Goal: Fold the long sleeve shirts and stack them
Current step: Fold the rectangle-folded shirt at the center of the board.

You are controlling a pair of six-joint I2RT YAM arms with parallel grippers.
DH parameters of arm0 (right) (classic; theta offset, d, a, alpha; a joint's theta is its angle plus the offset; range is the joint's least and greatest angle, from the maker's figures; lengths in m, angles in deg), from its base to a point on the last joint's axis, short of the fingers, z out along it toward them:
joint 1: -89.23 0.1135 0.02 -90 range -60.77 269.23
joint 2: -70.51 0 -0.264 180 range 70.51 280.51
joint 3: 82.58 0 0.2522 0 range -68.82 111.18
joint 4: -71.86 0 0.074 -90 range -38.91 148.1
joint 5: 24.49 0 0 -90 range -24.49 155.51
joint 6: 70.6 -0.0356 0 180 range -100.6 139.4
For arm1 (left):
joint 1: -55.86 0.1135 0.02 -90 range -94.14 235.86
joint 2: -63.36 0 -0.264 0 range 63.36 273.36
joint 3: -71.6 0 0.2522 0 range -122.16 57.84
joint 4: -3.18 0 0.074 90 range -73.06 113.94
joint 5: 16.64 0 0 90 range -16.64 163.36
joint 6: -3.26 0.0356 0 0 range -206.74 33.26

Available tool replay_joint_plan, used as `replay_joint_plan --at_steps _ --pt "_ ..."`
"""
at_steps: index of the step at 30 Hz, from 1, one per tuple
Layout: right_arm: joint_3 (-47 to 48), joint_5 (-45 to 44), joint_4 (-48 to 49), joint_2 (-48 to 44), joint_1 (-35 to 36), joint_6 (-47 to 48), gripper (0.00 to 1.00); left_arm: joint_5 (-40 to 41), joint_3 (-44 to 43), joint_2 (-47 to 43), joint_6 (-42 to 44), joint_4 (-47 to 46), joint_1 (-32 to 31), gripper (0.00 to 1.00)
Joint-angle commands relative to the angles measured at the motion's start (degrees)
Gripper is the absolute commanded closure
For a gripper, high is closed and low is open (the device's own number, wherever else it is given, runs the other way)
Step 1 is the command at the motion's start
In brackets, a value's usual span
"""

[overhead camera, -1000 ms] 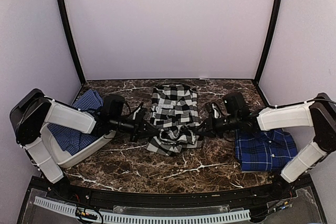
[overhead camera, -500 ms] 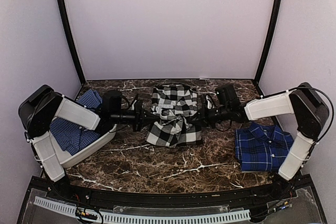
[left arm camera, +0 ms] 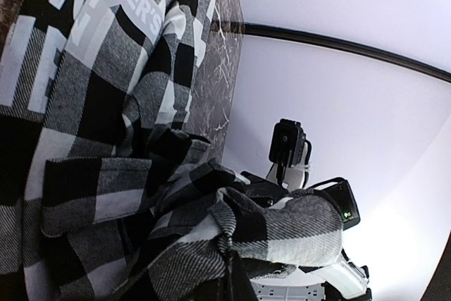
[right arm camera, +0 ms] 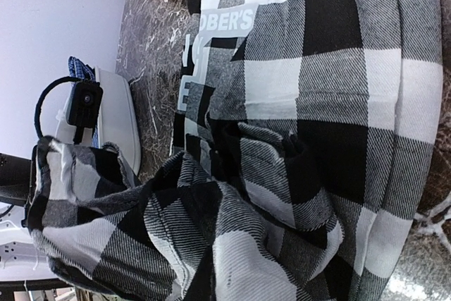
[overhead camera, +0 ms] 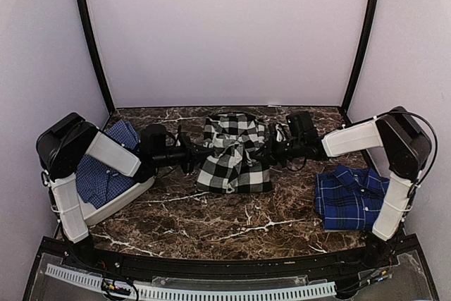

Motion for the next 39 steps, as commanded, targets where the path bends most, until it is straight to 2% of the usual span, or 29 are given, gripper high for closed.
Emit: replay_joint_plan --at_steps 1,5,11,12,21,28,33,36,38,39 --pt "2.80 -1.74 1.84 0.50 -1.14 0.13 0.94 5.85 -1.89 1.13 -0.45 -3.47 0.35 1.00" --pt "3.66 -3.24 0.68 -0.50 -2.17 1.19 0.84 8.87 -2.29 2.55 0.58 -2.97 0.35 1.00" --pt "5.61 -5.21 -2.87 -2.17 -2.87 4.66 0.52 11.60 -4.10 3.84 2.01 -0.61 0.35 1.00" --pt "5.69 -5.58 -3.48 -2.51 -2.87 5.23 0.48 12.21 -4.18 3.80 2.24 -0.28 0.35 0.96" --pt "6.46 -8.86 -8.85 -5.96 -2.16 11.89 0.33 15.08 -5.84 2.38 6.70 5.26 0.36 0.77" --pt "8.29 -16.29 -15.68 -6.12 0.50 17.70 0.31 18.71 -5.90 -1.27 12.28 9.87 0.77 0.53" --pt "8.86 -21.21 -18.57 -7.58 0.85 20.22 0.26 21.23 -7.23 -5.48 19.24 17.07 0.88 0.41" --pt "10.39 -24.67 -20.84 -7.49 2.29 21.72 0.26 21.28 -9.05 -7.10 23.47 22.49 0.74 0.41" --pt "11.24 -26.82 -21.96 -6.85 3.75 22.64 0.32 20.62 -11.15 -7.44 25.85 26.72 0.47 0.45" --pt "11.47 -27.62 -22.15 -6.33 4.52 23.05 0.38 20.22 -11.79 -7.51 26.60 28.07 0.28 0.51"
